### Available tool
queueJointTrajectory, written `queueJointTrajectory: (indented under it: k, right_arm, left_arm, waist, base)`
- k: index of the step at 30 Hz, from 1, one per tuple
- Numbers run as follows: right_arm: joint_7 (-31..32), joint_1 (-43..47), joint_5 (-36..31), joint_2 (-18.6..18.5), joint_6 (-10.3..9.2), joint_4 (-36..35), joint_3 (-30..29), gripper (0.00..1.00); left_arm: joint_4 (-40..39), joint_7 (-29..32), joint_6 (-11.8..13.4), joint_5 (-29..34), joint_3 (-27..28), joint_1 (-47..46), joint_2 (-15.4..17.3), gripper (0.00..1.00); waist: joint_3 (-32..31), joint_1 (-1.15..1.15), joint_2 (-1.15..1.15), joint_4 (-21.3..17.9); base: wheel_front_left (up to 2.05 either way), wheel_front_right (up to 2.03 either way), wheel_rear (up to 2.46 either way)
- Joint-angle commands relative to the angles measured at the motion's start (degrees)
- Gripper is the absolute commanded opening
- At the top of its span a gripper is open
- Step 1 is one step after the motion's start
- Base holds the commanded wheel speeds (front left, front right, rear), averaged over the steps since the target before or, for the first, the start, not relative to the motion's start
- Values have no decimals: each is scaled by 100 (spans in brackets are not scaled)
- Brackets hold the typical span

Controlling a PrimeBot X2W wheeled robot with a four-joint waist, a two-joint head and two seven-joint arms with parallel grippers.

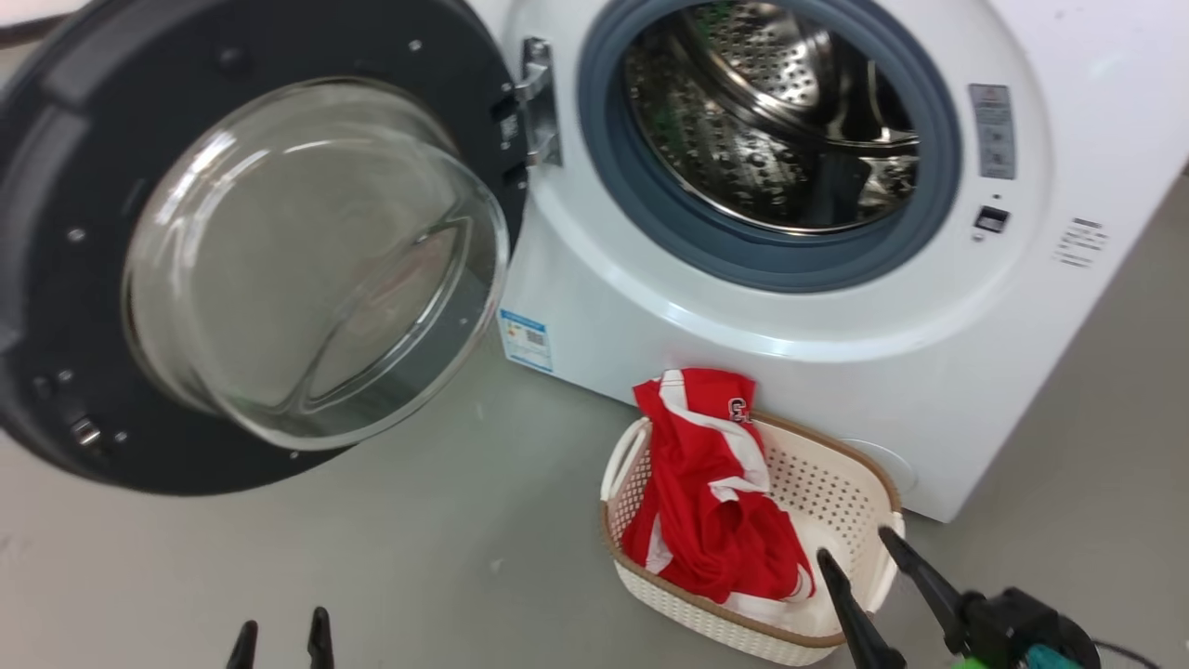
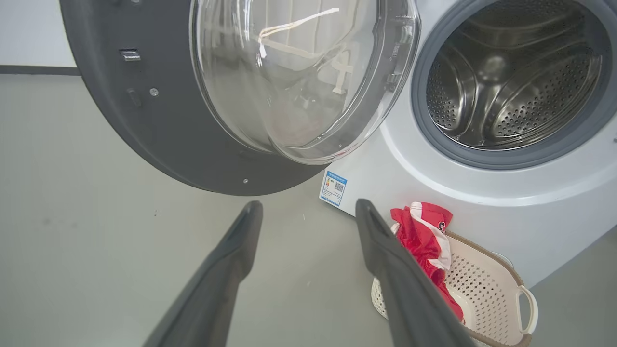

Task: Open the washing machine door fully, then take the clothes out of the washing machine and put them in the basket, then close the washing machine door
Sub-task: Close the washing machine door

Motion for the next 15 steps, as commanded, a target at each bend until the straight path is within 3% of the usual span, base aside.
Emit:
queueJointTrajectory:
  k: [1, 7, 15]
  right_arm:
    - [-37, -348, 45, -126, 26, -104, 169, 100]
    - [-37, -925, 186, -335, 26, 169, 763, 100]
    - [-37, -1268, 390, -412, 26, 391, 1151, 100]
  left_arm:
    - [-193, -32, 70, -65, 177, -81, 20, 100]
    - [-418, -32, 387, -381, 129, 10, 20, 100]
    - [-616, -32, 548, -548, 135, 173, 20, 100]
  waist:
    - [115, 0, 0, 265]
    - [297, 0, 0, 400]
    - [318, 0, 0, 439]
  base:
    - [0, 0, 0]
    - [0, 0, 0]
    - [0, 0, 0]
